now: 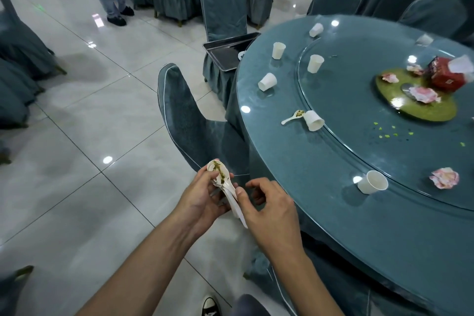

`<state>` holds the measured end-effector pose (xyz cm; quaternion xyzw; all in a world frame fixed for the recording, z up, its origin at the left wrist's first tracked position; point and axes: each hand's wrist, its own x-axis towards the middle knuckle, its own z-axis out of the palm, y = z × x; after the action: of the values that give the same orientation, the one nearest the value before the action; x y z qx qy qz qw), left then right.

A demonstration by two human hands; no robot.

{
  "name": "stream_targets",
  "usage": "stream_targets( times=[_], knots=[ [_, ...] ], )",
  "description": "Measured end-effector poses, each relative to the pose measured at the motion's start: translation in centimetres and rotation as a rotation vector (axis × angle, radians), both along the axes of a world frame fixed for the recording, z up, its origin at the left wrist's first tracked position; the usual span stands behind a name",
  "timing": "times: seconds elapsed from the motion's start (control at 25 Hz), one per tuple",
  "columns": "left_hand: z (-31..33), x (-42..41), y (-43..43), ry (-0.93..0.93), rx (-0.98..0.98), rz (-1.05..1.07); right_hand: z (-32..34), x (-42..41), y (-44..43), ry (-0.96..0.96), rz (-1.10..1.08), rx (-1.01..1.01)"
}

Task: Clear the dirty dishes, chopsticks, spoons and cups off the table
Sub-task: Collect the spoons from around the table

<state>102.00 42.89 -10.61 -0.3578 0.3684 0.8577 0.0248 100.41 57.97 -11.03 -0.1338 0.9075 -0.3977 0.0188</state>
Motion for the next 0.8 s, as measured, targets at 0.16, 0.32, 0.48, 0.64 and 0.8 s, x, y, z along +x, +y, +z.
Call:
stream_targets(
  times=[0.16, 0.32, 0.48, 0.64, 0.8],
  knots=[
    [0.1, -1.4, -1.9, -0.011, 0.022, 0.013, -0.1, -2.1, -1.5, 0.002, -0.037, -0.025],
    [-0.1, -3.9, -3.2, -0.023, 0.022, -0.002, -0.4, -6.0, -1.7, -0.016, -0.118, -0.041],
    [-0.2, -7.6, -4.2, -0.029, 0.007, -0.012, -1.3, -10.9, -2.1, -0.010, -0.179, -0.033],
    [-1.0, -11.8, -5.5, -0.025, 0.017, -0.037, -3.1, -16.2, -2.8, -0.028, -0.232, -0.027],
    [-1.6, -17.2, -7.1, 0.003, 0.048, -0.051, -5.7, -22.5, -2.9, -0.081, -0.287, 0.002]
  ],
)
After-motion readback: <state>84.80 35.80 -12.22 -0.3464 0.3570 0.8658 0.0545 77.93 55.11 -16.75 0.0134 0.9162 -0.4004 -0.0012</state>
